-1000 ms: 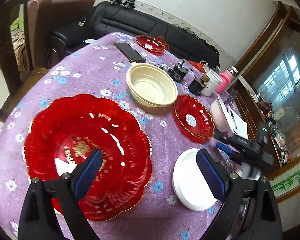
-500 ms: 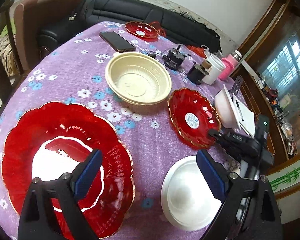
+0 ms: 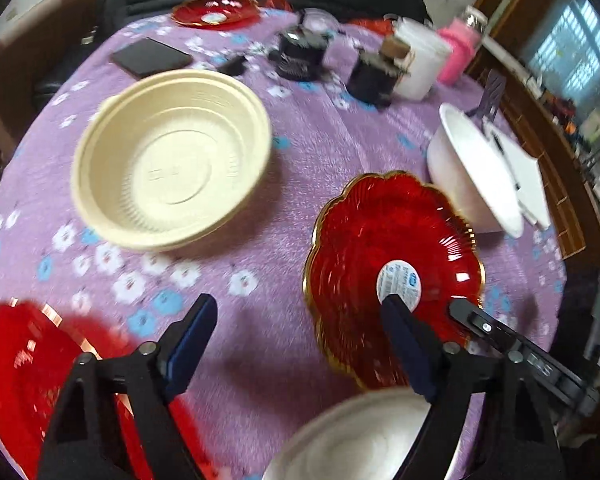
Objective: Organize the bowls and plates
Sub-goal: 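Grasp the rim of the small red stickered plate with the right gripper, then lift the small red plate and carry it over the large red plate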
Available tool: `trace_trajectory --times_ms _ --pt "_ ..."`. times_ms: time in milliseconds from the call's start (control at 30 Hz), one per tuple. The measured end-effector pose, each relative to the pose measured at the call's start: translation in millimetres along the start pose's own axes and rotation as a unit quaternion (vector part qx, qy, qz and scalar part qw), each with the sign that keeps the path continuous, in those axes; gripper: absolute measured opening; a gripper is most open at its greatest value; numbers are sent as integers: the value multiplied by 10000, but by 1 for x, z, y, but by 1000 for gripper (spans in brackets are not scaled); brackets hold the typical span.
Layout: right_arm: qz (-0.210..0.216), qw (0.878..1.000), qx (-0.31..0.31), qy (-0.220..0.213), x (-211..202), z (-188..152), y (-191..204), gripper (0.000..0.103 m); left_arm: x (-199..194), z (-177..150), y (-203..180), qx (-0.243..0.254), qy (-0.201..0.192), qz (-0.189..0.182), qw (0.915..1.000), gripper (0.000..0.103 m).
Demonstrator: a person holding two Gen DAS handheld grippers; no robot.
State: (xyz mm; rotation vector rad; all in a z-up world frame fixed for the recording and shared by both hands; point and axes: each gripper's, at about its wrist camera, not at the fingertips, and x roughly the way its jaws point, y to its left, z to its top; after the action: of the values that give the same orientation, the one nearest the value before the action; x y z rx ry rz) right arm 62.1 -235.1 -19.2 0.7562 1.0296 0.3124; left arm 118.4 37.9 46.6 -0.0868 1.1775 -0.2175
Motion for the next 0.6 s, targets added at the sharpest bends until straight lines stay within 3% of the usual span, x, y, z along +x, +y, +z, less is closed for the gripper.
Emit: trace_trajectory --times_ms 200,300,333,367,500,600 --pt "344 9990 258 85 1 5 -11 10 37 16 -10 85 379 212 9990 80" --pt "403 9987 299 79 -1 4 -15 10 44 16 -19 234 394 317 9984 60" --pt "404 9988 281 70 -1 4 -14 10 44 17 -22 289 409 239 9985 40" --pt "390 9989 258 59 -1 3 -12 10 43 16 -25 340 453 132 9983 35" --pt "332 9993 178 14 -2 2 -5 11 28 13 -29 436 177 320 9984 28" --pt "453 9989 114 27 -1 -2 1 11 13 9 -24 343 13 273 9990 28"
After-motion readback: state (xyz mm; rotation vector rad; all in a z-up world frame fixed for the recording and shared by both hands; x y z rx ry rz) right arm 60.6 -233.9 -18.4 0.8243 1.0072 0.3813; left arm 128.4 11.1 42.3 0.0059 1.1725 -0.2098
